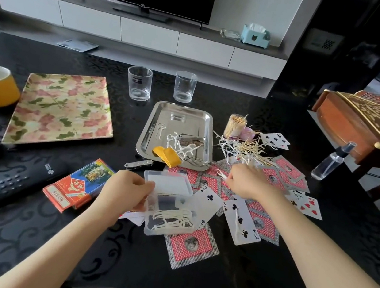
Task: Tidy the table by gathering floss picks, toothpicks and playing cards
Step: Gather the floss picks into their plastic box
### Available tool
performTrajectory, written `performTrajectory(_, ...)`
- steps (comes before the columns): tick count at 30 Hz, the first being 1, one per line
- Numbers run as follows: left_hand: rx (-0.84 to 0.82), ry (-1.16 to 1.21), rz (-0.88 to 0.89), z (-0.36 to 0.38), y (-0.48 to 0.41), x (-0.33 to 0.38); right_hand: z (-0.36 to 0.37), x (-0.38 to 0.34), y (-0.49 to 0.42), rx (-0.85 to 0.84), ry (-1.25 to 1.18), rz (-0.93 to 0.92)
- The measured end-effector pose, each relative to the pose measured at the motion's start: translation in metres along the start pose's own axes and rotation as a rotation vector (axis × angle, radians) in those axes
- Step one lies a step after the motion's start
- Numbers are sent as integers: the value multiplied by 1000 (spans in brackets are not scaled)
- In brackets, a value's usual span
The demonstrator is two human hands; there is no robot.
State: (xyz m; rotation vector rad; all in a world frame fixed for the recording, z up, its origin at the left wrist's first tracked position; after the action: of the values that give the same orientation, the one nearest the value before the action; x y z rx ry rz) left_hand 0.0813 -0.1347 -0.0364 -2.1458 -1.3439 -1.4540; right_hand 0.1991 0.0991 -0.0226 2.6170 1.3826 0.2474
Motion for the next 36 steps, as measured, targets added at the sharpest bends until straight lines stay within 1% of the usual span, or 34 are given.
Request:
performTrajectory(2, 15, -28, 23, 0, 2, 2, 0, 5, 3, 40, -53, 37)
performTrajectory(4, 12, -32, 35, 1, 3, 2, -11, 10, 12, 94, -189, 79)
performTrajectory(5, 6, -36, 39, 2, 3, 2, -20, 8, 20, 122, -280, 68)
performTrajectory(7, -10, -54, 47, 4, 5, 4, -38, -9, 43, 125, -498, -30)
performTrajectory(8, -15, -56, 55, 6, 6, 6, -43, -25, 57, 82, -569, -106)
performTrajectory(9, -18, -53, 63, 7, 6, 6, -47, -44, 69, 25, -580, -184)
performTrajectory(11, -20, -61, 71, 8, 6, 7, -44, -78, 87, -58, -448, -287)
performTrajectory(12, -19, -71, 74, 9, 6, 7, -40, -91, 91, -58, -344, -319)
performTrajectory(14, -17, -87, 85, 9, 6, 9, -32, -107, 90, -3, -168, -360)
performTrajectory(17, -6, -104, 94, 11, 7, 11, -15, -119, 82, 115, 0, -397)
performTrajectory(19, 19, -138, 93, 11, 6, 11, -10, -123, 84, 176, 4, -424)
performTrajectory(20, 33, -147, 92, 10, 5, 10, -11, -119, 88, 207, -61, -425)
performTrajectory(22, 46, -149, 91, 9, 3, 9, -19, -97, 96, 313, -281, -359)
performTrajectory(23, 48, -157, 94, 9, 3, 9, -20, -77, 99, 366, -350, -274)
performTrajectory(24, 52, -169, 98, 9, 3, 10, -19, -53, 99, 386, -363, -151)
performTrajectory(25, 61, -188, 112, 9, 3, 10, -14, -29, 99, 351, -337, -1)
performTrajectory(27, 88, -225, 144, 8, 3, 11, 4, 9, 97, 189, -289, 301)
performTrajectory(28, 98, -235, 153, 8, 2, 11, 14, 17, 96, 110, -288, 388)
performTrajectory(29, 104, -240, 165, 8, 1, 12, 23, 19, 94, 49, -299, 424)
performTrajectory(31, 109, -245, 187, 10, -1, 11, 39, 14, 90, -23, -321, 412)
performTrajectory(34, 122, -251, 206, 10, -1, 12, 45, 13, 84, -29, -363, 414)
performTrajectory(36, 121, -256, 216, 10, -2, 12, 32, 18, 80, 29, -392, 426)
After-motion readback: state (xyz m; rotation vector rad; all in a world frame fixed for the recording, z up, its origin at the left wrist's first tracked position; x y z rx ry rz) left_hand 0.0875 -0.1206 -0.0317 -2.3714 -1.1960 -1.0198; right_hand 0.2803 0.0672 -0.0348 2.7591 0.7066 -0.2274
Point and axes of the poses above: each hand's wrist, its own y-axis away from the middle knuckle, its own z-axis out of the palm, x = y × z, the point moved 6 cm from there along -y, towards the middle knuckle, and after that the axes turned 1 degree about -x, right-handed, at the moved point
